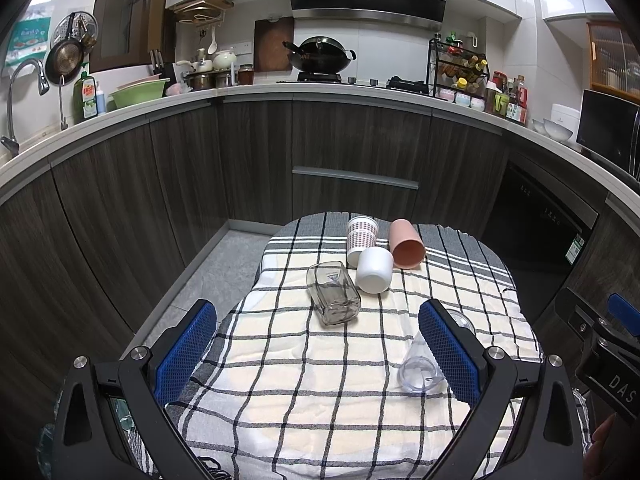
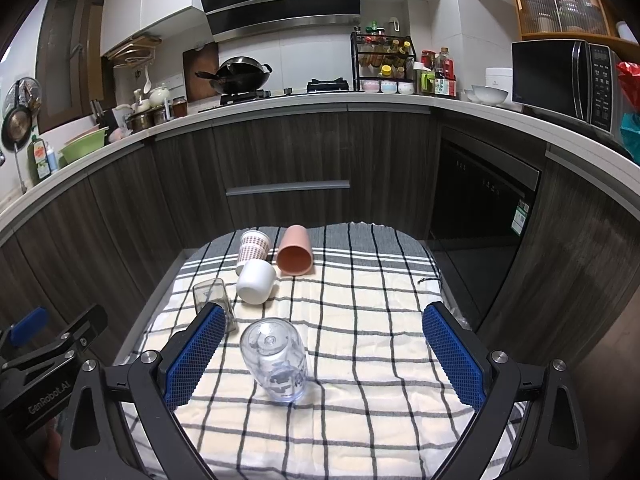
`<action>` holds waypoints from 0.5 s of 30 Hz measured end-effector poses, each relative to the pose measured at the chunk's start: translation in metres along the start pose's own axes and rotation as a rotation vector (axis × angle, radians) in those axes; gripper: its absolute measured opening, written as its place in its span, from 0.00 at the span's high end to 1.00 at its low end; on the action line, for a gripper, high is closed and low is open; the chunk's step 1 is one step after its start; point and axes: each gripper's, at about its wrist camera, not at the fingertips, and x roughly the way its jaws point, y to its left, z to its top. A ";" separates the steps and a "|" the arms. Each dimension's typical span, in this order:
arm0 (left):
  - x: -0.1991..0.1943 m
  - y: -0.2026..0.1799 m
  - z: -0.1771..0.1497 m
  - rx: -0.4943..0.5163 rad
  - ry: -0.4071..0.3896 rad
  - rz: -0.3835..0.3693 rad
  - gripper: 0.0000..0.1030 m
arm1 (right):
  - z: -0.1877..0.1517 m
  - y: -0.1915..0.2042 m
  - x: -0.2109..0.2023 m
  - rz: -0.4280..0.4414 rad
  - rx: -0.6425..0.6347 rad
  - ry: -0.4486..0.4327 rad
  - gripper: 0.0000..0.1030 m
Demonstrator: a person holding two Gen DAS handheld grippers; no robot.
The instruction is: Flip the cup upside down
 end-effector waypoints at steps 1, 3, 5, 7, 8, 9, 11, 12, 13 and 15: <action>0.000 0.000 0.000 0.000 0.000 0.000 0.00 | 0.000 0.000 0.000 0.000 0.000 0.000 0.04; 0.001 0.001 0.000 0.001 0.004 0.000 0.00 | 0.000 0.000 0.000 -0.001 0.000 -0.001 0.04; 0.000 0.001 -0.002 0.000 0.004 0.003 0.00 | 0.000 0.000 0.000 0.000 0.003 -0.001 0.04; 0.000 0.001 -0.001 -0.001 0.004 -0.001 0.00 | 0.000 0.000 0.000 0.000 0.002 0.000 0.04; 0.001 0.001 -0.001 0.000 0.004 0.000 0.00 | 0.000 0.000 0.000 0.001 0.002 0.001 0.04; 0.001 0.001 -0.001 0.000 0.004 0.000 0.00 | 0.000 0.000 -0.001 0.000 0.000 0.000 0.04; 0.001 0.001 -0.001 0.000 0.005 -0.001 0.00 | 0.000 0.000 -0.001 0.000 -0.002 -0.002 0.04; 0.001 0.001 -0.001 0.000 0.005 0.000 0.00 | 0.000 0.000 0.000 -0.001 -0.003 -0.003 0.04; 0.001 0.001 0.000 0.001 0.005 0.000 0.00 | 0.000 0.000 0.000 -0.002 -0.003 -0.004 0.04; 0.001 0.001 0.000 0.000 0.006 0.000 0.00 | 0.000 -0.001 0.001 -0.002 -0.002 -0.004 0.04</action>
